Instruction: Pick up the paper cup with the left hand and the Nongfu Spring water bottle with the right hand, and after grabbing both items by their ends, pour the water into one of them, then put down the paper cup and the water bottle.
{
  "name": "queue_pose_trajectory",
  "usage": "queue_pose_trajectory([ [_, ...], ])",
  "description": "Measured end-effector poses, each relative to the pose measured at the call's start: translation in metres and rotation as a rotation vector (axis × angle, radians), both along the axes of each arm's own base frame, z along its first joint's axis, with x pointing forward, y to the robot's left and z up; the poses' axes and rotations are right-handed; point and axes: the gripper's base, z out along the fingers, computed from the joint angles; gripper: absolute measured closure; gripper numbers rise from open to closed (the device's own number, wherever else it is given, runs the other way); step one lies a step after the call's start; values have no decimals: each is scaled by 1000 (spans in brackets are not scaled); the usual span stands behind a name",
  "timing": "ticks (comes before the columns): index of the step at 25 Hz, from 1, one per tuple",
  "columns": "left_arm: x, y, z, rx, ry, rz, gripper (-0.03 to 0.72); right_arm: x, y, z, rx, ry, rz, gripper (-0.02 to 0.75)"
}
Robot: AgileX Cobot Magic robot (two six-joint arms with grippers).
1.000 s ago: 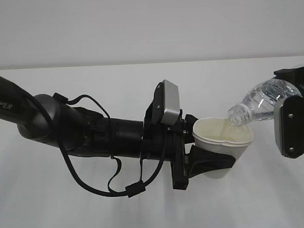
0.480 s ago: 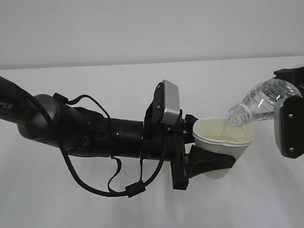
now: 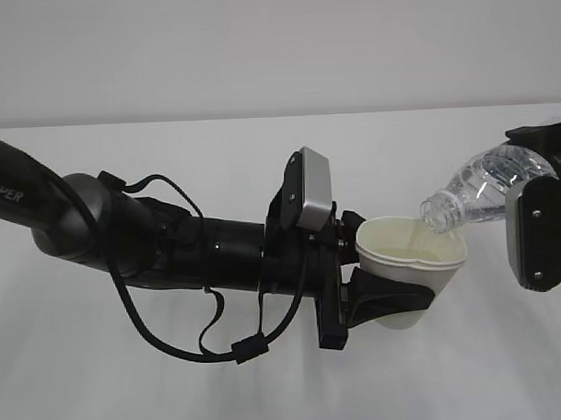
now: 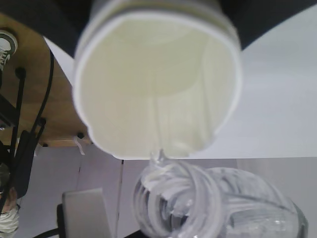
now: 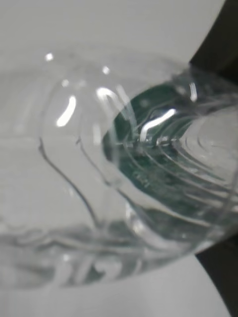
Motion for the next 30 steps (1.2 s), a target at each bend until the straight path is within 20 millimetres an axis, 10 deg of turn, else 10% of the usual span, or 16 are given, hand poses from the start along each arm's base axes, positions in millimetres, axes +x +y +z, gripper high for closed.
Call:
queue_pose_trajectory([
  [30, 0, 0, 0, 2, 0, 1, 294, 0, 0, 0, -6, -3, 2, 343],
])
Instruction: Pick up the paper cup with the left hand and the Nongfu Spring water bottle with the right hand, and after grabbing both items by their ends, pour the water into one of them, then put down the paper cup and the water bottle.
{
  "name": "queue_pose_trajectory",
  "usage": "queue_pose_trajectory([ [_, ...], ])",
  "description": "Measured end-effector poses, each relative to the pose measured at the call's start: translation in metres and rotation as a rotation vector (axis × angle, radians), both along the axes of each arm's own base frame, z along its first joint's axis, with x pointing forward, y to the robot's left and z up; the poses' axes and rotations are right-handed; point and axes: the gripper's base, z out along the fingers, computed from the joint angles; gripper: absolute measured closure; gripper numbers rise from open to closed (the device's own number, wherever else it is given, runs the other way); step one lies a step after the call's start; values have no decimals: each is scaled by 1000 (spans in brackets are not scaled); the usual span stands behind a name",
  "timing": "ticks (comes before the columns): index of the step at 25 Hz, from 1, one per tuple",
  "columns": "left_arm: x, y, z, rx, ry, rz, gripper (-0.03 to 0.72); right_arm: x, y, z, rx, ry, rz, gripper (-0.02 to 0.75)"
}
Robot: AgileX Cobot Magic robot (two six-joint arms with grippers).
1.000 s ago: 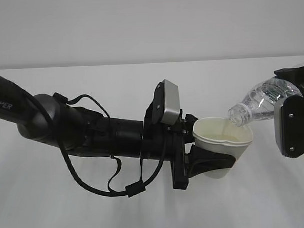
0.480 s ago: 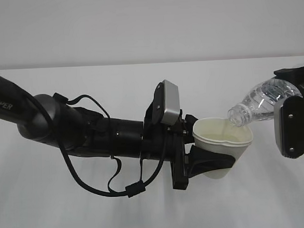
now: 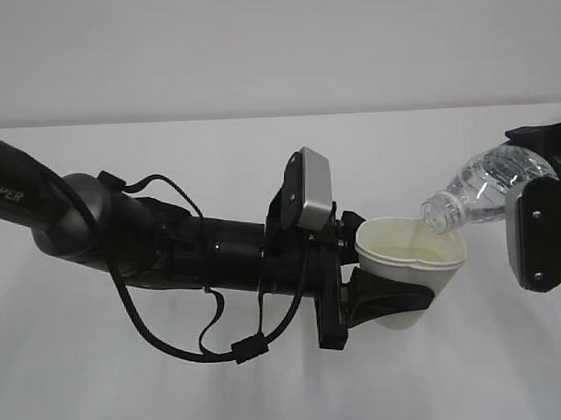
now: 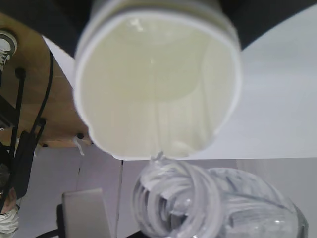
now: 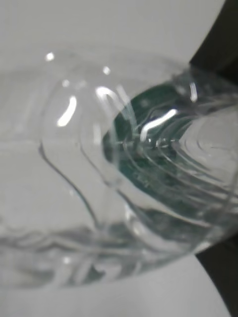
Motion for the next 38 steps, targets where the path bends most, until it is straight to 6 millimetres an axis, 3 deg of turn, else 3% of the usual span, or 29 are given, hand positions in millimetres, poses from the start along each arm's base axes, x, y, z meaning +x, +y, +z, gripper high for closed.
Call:
queue_pose_trajectory([
  [38, 0, 0, 0, 1, 0, 1, 295, 0, 0, 0, -17, 1, 7, 345],
])
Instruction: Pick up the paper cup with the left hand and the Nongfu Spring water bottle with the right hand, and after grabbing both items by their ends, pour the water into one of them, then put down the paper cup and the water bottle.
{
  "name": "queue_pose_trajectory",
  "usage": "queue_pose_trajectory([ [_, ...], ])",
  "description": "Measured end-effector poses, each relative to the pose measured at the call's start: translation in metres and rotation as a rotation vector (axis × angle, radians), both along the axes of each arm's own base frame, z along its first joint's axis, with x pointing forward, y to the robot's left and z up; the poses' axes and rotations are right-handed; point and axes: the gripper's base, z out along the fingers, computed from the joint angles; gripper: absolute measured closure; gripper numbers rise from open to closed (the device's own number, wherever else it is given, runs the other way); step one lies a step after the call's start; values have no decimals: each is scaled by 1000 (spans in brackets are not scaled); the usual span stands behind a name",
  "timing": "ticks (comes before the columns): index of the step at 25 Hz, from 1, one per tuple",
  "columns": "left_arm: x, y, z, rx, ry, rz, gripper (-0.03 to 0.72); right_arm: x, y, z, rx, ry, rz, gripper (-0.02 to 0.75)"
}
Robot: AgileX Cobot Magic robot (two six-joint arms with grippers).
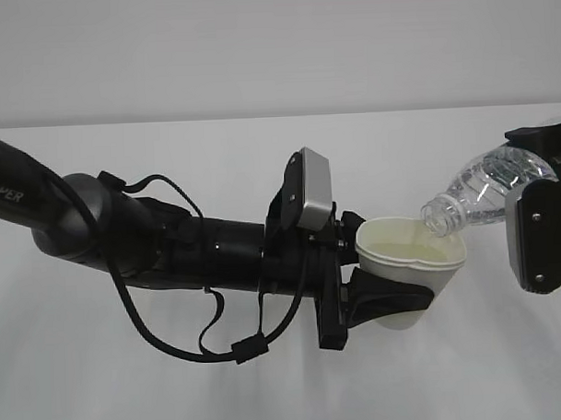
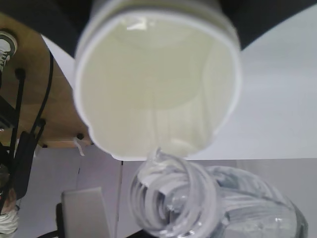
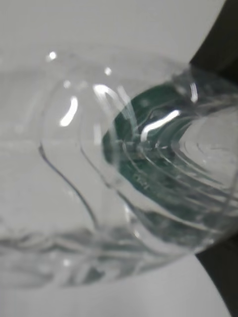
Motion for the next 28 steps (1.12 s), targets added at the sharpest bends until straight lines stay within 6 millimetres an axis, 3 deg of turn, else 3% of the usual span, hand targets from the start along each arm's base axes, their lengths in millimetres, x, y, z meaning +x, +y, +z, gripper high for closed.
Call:
queue_pose_trajectory([
  [28, 0, 0, 0, 3, -1, 0, 298, 0, 0, 0, -2, 2, 1, 345],
])
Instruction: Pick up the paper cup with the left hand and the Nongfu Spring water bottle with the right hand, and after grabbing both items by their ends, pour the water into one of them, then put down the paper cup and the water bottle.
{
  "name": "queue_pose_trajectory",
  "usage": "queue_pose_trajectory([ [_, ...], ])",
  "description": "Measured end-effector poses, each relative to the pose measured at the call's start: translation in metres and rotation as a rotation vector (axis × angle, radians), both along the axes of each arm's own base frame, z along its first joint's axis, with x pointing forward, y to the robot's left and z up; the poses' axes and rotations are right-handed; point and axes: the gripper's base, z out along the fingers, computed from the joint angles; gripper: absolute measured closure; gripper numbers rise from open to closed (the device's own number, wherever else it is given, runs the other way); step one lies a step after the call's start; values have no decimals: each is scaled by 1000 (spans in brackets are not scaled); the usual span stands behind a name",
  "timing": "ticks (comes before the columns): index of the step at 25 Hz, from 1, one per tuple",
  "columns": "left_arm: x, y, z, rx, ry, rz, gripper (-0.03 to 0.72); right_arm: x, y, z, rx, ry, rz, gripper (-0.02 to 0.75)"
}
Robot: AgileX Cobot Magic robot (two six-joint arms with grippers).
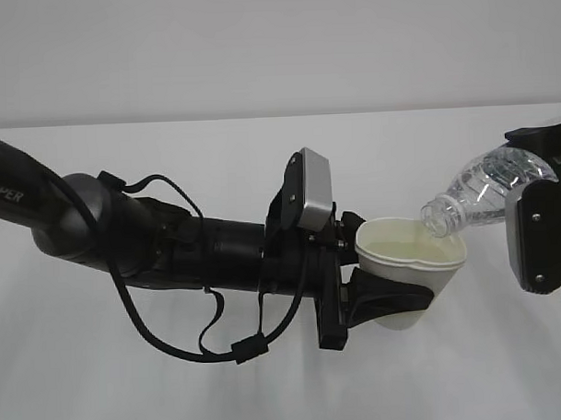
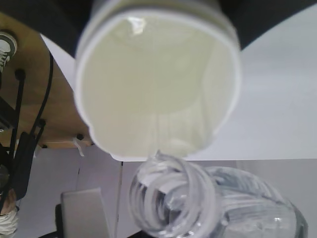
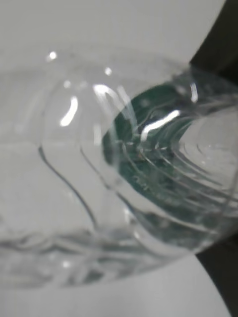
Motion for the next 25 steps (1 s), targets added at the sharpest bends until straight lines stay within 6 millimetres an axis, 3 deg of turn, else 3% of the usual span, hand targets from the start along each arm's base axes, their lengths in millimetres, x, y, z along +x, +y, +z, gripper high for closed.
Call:
queue_pose_trajectory([
  [25, 0, 0, 0, 2, -2, -5, 298, 0, 0, 0, 23, 6, -9, 345],
])
